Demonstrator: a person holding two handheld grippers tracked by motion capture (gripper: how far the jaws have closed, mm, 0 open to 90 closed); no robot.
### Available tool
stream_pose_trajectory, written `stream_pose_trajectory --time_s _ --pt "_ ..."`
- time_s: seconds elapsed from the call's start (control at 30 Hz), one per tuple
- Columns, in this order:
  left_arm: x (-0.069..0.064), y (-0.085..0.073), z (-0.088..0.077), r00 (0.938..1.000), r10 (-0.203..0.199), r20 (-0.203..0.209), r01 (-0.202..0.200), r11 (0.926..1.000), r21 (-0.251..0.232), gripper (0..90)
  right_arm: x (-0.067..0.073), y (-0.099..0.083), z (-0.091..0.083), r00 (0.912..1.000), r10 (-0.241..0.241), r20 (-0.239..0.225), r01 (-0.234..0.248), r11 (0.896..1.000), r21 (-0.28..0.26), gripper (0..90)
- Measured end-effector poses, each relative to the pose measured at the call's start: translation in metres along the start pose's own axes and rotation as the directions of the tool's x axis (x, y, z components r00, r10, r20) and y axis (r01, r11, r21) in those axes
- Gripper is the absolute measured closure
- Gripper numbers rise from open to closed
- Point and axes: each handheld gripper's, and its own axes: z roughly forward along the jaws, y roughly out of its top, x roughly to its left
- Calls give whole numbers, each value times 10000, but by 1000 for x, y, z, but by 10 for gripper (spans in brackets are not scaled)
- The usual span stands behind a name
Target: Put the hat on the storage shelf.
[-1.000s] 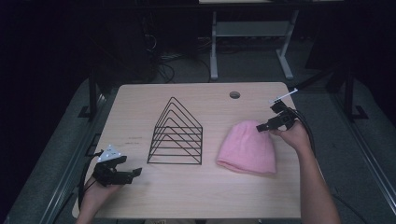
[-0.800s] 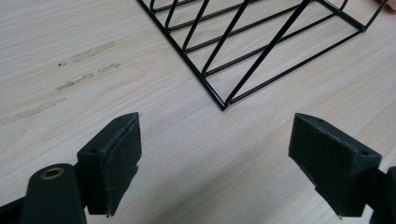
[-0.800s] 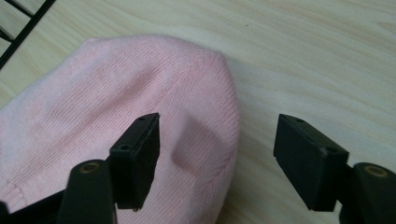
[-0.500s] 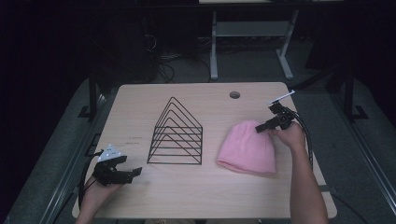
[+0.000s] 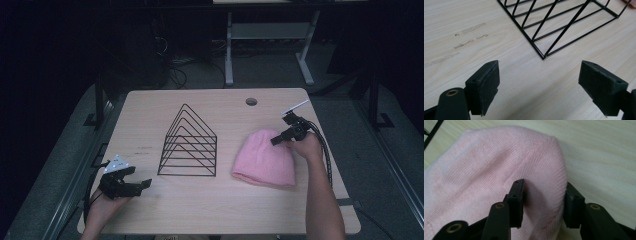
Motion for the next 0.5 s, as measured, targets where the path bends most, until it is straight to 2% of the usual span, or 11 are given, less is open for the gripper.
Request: stream_pose_trajectory --time_s 0.13,0.5 --pt "0 0 0 10000 -6 -8 6 10000 -63 172 0 -1 0 10000 93 -9 -93 9999 -57 581" --pt "0 -1 1 10000 23 -59 -23 10000 31 172 4 -3 1 9998 36 206 -35 10000 -54 743"
